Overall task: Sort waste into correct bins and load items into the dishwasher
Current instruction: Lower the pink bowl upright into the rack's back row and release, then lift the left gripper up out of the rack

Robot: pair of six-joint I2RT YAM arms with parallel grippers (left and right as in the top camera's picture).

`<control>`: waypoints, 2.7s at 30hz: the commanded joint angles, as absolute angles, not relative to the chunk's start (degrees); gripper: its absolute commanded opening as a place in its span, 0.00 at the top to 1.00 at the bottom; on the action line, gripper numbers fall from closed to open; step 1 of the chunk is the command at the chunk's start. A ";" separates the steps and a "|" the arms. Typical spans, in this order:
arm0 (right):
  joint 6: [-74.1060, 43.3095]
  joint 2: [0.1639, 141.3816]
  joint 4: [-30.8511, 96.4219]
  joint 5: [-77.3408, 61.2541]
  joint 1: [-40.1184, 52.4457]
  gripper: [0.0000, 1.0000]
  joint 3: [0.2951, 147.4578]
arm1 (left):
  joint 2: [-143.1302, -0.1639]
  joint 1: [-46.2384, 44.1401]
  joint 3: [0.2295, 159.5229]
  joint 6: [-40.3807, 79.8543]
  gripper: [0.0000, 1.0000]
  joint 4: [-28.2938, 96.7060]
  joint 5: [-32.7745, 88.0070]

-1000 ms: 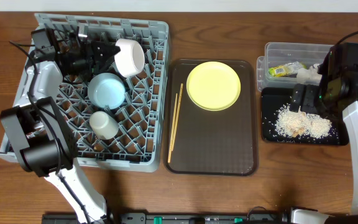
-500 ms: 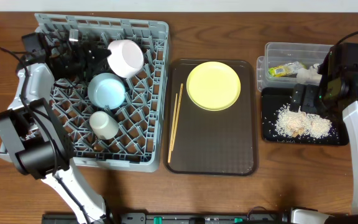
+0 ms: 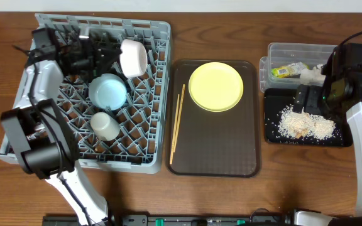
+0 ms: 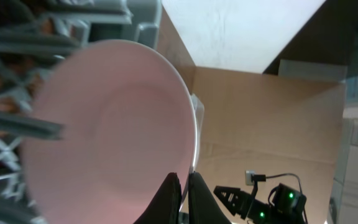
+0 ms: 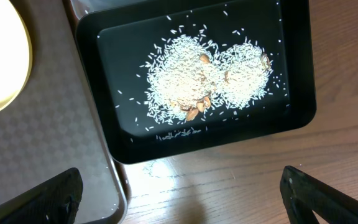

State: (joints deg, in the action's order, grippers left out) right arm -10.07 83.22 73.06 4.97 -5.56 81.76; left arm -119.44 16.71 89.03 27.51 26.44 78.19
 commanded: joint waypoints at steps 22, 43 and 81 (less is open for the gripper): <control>-10.66 83.00 73.10 5.76 -5.72 0.01 82.63 | -120.55 9.58 88.31 36.07 0.86 24.34 63.77; -10.66 83.00 73.19 5.72 -5.72 0.01 82.63 | -120.44 9.28 88.31 51.72 0.94 16.45 73.03; -10.68 83.00 73.28 5.72 -5.61 0.01 82.63 | -106.74 18.02 88.31 23.11 0.32 32.77 57.78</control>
